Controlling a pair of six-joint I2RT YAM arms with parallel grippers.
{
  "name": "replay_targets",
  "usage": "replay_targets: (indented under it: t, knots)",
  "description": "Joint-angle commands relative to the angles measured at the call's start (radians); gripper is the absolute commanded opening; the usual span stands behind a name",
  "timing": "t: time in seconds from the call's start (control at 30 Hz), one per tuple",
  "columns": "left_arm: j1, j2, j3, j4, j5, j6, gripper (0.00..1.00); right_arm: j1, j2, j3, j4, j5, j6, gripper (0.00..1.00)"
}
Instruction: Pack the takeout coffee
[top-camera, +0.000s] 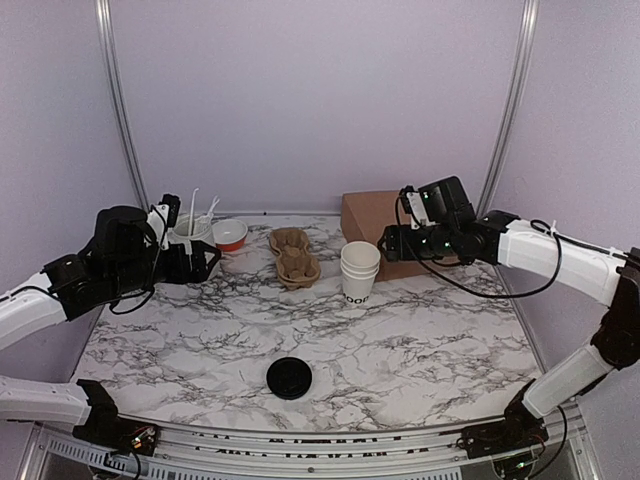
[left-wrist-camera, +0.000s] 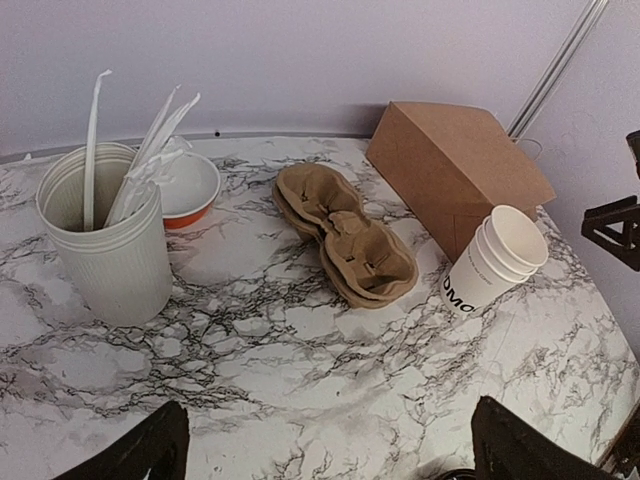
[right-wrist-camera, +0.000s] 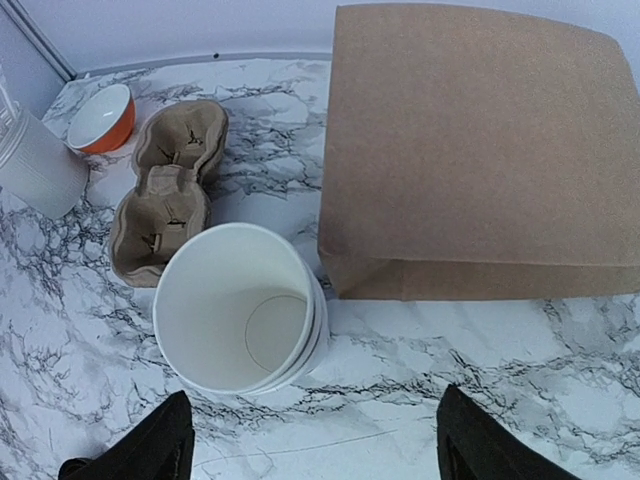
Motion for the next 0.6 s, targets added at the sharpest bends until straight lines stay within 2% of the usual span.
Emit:
replay_targets:
  t: [0.0,0.17,0.4,0.57]
  knots:
    - [-0.003,0.017,0.095,-0.088,0.007,0.061,0.99,-0.002,0.071,0.087,-0.009,-0.056,0.0,0.77]
    - [-0.003,0.026,0.101,-0.103,-0.031,0.096,0.99,-0.002,0.153,0.14,-0.011,-0.083,0.012,0.63]
    - [-0.003,-0.022,0.092,-0.104,-0.051,0.116,0.99,-0.005,0.219,0.159,0.006,-0.052,0.017,0.58]
    - [-0.003,-0.059,0.118,-0.12,-0.081,0.178,0.99,-0.005,0.258,0.182,0.002,-0.051,0.016,0.48]
